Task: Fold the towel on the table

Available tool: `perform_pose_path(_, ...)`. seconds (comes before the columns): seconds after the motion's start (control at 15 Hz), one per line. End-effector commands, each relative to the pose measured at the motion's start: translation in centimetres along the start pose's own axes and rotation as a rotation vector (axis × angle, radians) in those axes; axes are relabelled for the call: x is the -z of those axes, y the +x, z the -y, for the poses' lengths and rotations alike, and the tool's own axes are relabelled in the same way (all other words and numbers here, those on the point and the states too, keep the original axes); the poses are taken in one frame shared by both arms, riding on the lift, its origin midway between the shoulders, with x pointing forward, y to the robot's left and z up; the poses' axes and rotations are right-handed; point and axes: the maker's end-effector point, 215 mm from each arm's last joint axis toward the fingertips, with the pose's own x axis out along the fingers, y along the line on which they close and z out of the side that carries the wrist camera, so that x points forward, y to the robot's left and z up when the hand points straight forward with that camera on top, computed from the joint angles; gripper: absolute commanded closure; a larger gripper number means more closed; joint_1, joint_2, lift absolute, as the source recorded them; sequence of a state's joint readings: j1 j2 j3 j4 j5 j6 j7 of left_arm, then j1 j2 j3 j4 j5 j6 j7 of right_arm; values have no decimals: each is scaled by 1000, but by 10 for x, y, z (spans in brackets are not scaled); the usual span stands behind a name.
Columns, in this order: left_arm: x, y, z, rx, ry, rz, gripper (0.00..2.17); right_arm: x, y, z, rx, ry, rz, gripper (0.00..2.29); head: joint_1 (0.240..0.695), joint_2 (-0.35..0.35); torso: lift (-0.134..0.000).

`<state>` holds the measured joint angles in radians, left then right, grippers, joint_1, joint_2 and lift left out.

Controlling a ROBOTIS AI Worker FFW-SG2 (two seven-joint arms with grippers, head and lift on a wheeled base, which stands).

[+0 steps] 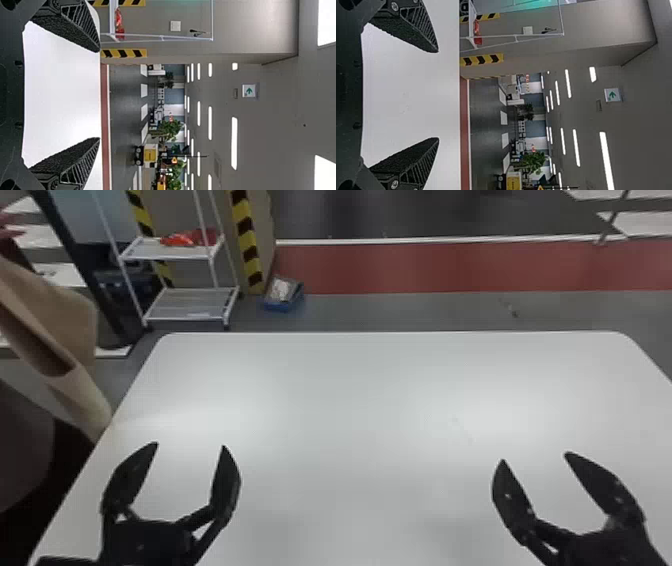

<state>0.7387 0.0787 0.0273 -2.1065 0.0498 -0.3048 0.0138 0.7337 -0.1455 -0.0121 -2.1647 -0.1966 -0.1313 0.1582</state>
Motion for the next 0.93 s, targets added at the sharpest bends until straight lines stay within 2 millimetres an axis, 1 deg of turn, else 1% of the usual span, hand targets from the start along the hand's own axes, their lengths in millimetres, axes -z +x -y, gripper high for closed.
perform_pose_path(0.0, -1, 0, -2, -5, -2, 2, 83, -4, -5, -2, -2, -9, 8, 90, 695, 61, -123)
perform_pose_path(0.07, 0, 0, -3, -6, -1, 0, 83, -7, -8, -4, -4, -9, 15, 90, 695, 63, -123)
perform_pose_path(0.13, 0, -1, -3, -5, 0, 0, 83, -15, -11, -5, -2, -11, 37, 90, 695, 65, -123)
perform_pose_path(0.27, -1, -2, -2, -5, 1, 2, 83, -15, -13, -1, 4, -8, 35, 90, 695, 69, -123)
perform_pose_path(0.4, -2, -3, -1, -5, -1, 2, 83, -10, -13, 5, 13, 6, 16, 90, 695, 66, -123)
perform_pose_path(0.6, -4, -4, -1, -4, 1, 5, 83, -8, -13, 5, 14, 15, 7, 90, 695, 54, -123)
perform_pose_path(0.87, -5, -7, -1, -7, 2, 2, 83, -11, -11, 4, 11, 14, 13, 90, 695, 54, -123)
